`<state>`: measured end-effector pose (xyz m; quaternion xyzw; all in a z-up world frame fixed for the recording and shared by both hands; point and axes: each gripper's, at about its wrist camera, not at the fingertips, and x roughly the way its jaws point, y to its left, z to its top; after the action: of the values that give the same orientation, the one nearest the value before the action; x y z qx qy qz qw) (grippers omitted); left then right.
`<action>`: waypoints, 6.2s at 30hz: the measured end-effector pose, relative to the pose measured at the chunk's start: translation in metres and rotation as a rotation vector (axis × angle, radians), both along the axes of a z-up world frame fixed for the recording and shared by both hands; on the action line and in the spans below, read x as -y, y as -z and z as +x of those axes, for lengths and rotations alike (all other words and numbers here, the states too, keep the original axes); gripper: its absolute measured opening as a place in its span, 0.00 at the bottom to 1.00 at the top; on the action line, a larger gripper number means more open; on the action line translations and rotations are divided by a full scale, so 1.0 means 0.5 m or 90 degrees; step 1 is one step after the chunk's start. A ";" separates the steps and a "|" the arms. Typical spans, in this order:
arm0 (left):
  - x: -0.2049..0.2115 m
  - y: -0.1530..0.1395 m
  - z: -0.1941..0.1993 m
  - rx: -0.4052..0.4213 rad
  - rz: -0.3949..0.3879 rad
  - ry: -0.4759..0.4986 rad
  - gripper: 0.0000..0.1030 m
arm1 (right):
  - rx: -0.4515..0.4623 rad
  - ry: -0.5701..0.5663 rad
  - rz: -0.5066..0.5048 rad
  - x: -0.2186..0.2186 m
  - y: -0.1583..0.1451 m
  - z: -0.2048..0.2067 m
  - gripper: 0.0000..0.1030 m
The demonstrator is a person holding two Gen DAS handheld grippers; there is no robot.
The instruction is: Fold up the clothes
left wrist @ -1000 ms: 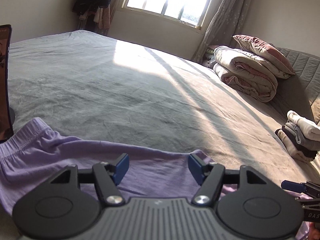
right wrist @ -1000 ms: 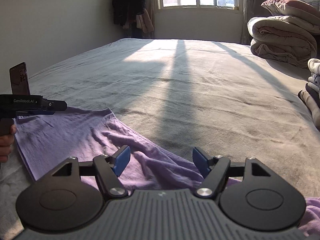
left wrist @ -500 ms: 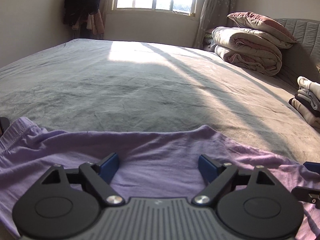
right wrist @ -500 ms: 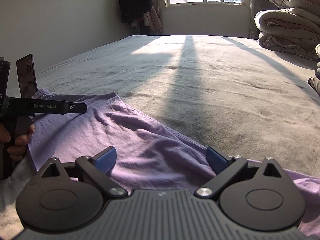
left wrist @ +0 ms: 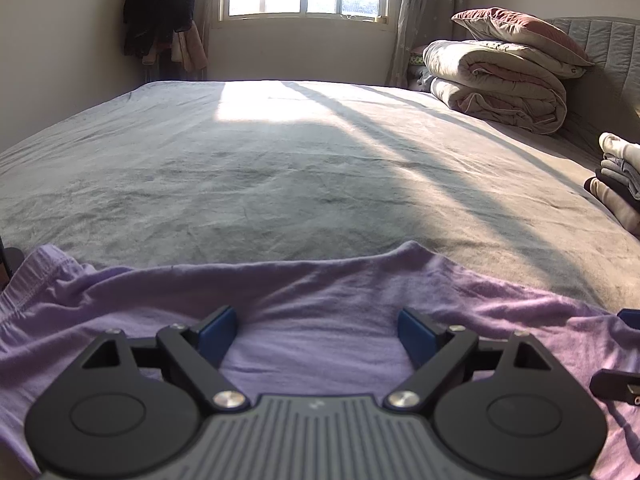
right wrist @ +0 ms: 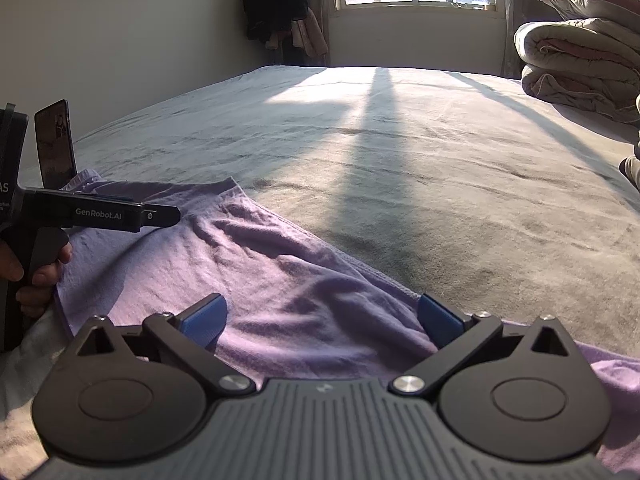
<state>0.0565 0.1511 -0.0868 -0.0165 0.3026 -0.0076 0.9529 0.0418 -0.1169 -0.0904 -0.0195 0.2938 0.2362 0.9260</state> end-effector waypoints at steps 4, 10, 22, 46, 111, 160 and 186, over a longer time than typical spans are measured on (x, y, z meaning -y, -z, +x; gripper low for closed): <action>0.005 -0.001 0.004 -0.005 0.005 -0.005 0.88 | 0.002 0.001 -0.011 -0.005 0.001 -0.001 1.00; 0.010 -0.004 0.007 -0.012 0.013 -0.011 0.88 | 0.002 0.001 -0.019 -0.008 0.001 -0.001 1.00; 0.012 -0.036 0.004 -0.015 0.016 -0.025 0.86 | 0.015 -0.014 -0.028 -0.017 -0.020 -0.017 1.00; 0.076 -0.065 0.074 -0.037 0.017 0.072 0.53 | -0.207 -0.043 0.128 0.122 -0.099 0.099 0.16; 0.094 -0.005 0.115 0.006 0.047 0.061 0.03 | 0.040 -0.094 -0.120 -0.010 -0.034 0.066 0.04; 0.508 -0.031 -0.201 -0.006 0.080 0.582 0.25 | -0.264 0.215 0.123 0.548 -0.081 -0.079 0.17; 0.496 -0.054 -0.196 -0.052 0.026 0.649 0.26 | -0.173 0.179 0.047 0.534 -0.122 -0.069 0.46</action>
<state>-0.0415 -0.0966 -0.0598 0.1513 0.3089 -0.4652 0.8156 0.0072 -0.3841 -0.0294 0.0879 0.4068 0.1159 0.9019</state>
